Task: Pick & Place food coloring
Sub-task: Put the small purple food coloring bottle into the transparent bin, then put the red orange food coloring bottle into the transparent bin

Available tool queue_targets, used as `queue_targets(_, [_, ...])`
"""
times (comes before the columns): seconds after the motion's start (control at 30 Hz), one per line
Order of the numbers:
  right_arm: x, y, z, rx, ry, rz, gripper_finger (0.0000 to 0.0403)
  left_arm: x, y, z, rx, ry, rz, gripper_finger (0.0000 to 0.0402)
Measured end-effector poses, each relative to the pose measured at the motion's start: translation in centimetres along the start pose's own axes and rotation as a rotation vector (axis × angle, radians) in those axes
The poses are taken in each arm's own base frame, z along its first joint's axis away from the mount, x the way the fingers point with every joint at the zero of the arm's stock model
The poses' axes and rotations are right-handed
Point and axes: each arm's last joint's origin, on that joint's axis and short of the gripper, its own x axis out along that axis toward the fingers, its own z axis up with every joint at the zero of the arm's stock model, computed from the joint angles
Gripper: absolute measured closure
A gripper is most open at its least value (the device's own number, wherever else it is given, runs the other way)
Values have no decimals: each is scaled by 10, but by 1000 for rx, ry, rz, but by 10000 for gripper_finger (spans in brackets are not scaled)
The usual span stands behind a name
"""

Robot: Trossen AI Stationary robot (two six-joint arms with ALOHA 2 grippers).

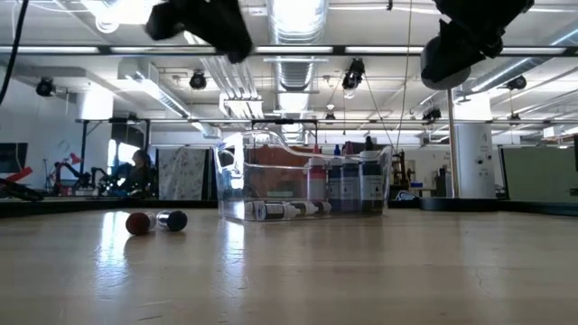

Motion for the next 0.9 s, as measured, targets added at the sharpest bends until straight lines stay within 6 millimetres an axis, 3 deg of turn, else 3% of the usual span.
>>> queue_targets(0.2, [-1, 0, 1, 5, -2, 3, 188, 67, 31, 44, 27, 21, 17, 345])
queue_targets(0.3, [0, 0, 0, 16, 8, 10, 188, 83, 42, 52, 61, 69, 10, 302])
queue_targets(0.4, [0, 1, -1, 49, 21, 21, 188, 78, 39, 57, 94, 63, -11, 260])
queue_targets(0.57, [0, 1, -3, 69, 36, 35, 188, 32, 19, 69, 137, 79, -172, 219])
queue_targets(0.67, [1, 2, -4, 64, 40, 32, 188, 10, 12, 55, 110, 201, -210, 215])
queue_targets(0.77, [3, 2, -6, 57, 42, 24, 188, 4, 8, 22, -4, 364, -129, 214])
queue_targets(0.9, [5, 1, -10, 47, 39, 6, 188, 6, 2, -31, -379, 515, 32, 214])
